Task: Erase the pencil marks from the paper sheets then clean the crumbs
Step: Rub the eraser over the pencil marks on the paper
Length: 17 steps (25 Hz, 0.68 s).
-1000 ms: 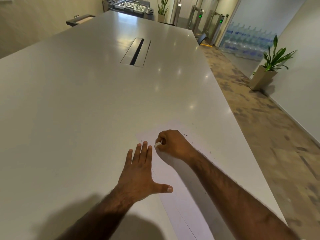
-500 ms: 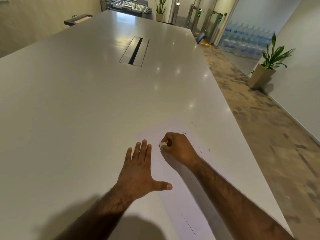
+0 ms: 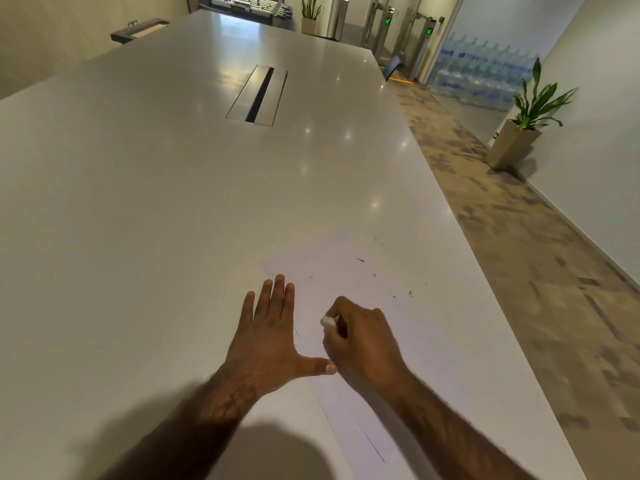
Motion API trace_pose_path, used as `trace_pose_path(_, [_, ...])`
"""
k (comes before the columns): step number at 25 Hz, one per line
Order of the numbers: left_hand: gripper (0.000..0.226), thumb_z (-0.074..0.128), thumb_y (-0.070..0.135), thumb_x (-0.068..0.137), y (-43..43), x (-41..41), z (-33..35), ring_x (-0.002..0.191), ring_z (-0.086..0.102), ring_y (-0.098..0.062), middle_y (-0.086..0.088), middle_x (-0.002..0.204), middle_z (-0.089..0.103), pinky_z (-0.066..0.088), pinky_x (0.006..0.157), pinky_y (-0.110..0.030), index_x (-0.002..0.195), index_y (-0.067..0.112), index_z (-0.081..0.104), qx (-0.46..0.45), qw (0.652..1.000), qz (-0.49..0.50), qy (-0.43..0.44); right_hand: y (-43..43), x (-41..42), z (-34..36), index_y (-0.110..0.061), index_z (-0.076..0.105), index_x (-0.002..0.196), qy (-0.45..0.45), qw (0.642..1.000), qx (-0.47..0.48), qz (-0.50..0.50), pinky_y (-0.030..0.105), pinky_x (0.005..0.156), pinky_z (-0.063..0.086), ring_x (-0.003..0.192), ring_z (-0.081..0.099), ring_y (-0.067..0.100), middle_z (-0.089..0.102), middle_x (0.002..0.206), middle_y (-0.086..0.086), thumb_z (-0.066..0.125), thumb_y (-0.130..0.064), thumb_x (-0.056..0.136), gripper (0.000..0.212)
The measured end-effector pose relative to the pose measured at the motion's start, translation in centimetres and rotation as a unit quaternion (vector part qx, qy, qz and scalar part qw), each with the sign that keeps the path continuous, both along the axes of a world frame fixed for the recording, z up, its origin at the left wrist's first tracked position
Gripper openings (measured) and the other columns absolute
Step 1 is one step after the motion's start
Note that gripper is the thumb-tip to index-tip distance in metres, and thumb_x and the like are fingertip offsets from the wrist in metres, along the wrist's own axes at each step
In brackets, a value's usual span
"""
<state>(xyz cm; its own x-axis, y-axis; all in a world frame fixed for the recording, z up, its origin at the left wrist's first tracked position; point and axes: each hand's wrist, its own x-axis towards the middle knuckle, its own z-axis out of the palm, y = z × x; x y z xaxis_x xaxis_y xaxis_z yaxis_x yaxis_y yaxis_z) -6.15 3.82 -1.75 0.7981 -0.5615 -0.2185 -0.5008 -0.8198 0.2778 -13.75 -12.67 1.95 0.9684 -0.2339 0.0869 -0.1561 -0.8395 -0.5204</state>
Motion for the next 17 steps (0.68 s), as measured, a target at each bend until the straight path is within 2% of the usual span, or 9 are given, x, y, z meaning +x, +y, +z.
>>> trace_pose_path(3, [0.148, 0.022, 0.113, 0.05, 0.0, 0.0, 0.1, 0.147, -0.042, -0.023, -0.002, 0.154, -0.052, -0.022, 0.123, -0.05, 0.144, 0.021, -0.045, 0.009, 1.0, 0.0, 0.001, -3.7, 1.7, 1.3, -0.024, 0.057, 0.083, 0.011, 0.992, 0.026, -0.126, 0.034, 0.068, 0.053, 0.071, 0.064, 0.012, 0.069, 0.077, -0.013, 0.059, -0.024, 0.096, 0.013])
trace_pose_path(4, [0.148, 0.021, 0.113, 0.049, 0.0, 0.0, 0.1, 0.147, -0.042, -0.024, -0.002, 0.154, -0.052, -0.022, 0.123, -0.05, 0.143, 0.021, -0.045, 0.009, 1.0, 0.001, -0.001, -4.0, 1.8, 1.3, -0.024, 0.057, 0.083, 0.002, 0.99, 0.023, -0.14, 0.035, 0.067, 0.054, 0.072, 0.064, 0.013, 0.067, 0.076, -0.012, 0.058, -0.024, 0.097, 0.015])
trace_pose_path(6, [0.146, 0.01, 0.115, 0.044, 0.0, 0.0, 0.0, 0.147, -0.041, -0.024, -0.002, 0.155, -0.051, -0.022, 0.123, -0.05, 0.14, 0.022, -0.048, 0.005, 1.0, 0.002, 0.0, -1.9, 0.9, 1.0, -0.029, 0.054, 0.081, -0.013, 0.997, 0.017, -0.07, 0.029, 0.059, 0.05, 0.065, 0.062, 0.007, 0.064, 0.07, -0.013, 0.057, -0.028, 0.098, 0.018])
trace_pose_path(8, [0.143, -0.005, 0.113, 0.036, -0.1, 0.0, 0.0, 0.149, -0.04, -0.024, -0.003, 0.157, -0.049, -0.02, 0.124, -0.05, 0.137, 0.023, -0.051, 0.002, 1.0, 0.0, -0.003, 0.7, -0.7, 0.2, -0.032, 0.053, 0.082, -0.002, 0.999, 0.007, 0.036, 0.029, 0.061, 0.051, 0.06, 0.061, 0.005, 0.063, 0.067, -0.014, 0.053, -0.031, 0.097, 0.015])
trace_pose_path(9, [0.144, -0.006, 0.113, 0.034, -0.1, 0.0, 0.0, 0.149, -0.04, -0.024, -0.003, 0.158, -0.049, -0.02, 0.124, -0.05, 0.137, 0.023, -0.051, 0.001, 1.0, 0.0, -0.003, 0.5, -0.8, -0.1, -0.032, 0.052, 0.082, -0.006, 0.999, -0.003, 0.037, 0.031, 0.063, 0.052, 0.06, 0.061, 0.006, 0.063, 0.067, -0.014, 0.052, -0.031, 0.096, 0.014])
trace_pose_path(13, [0.15, 0.009, 0.116, 0.04, -0.1, 0.2, -0.2, 0.149, -0.04, -0.025, -0.003, 0.157, -0.05, -0.02, 0.124, -0.052, 0.142, 0.022, -0.046, 0.006, 1.0, 0.001, 0.006, -5.1, 0.3, 0.0, -0.026, 0.055, 0.081, -0.011, 0.99, 0.028, -0.137, 0.035, 0.065, 0.054, 0.069, 0.063, 0.009, 0.066, 0.074, -0.016, 0.061, -0.023, 0.097, 0.017])
trace_pose_path(17, [0.151, 0.006, 0.115, 0.041, 0.0, 0.1, -0.1, 0.149, -0.039, -0.026, -0.003, 0.157, -0.05, -0.017, 0.125, -0.054, 0.149, 0.022, -0.042, 0.006, 1.0, 0.002, -0.005, -5.1, -0.8, -0.7, -0.03, 0.06, 0.082, -0.045, 0.993, 0.02, -0.11, 0.025, 0.064, 0.048, 0.075, 0.061, 0.004, 0.064, 0.077, -0.018, 0.064, -0.032, 0.097, 0.016])
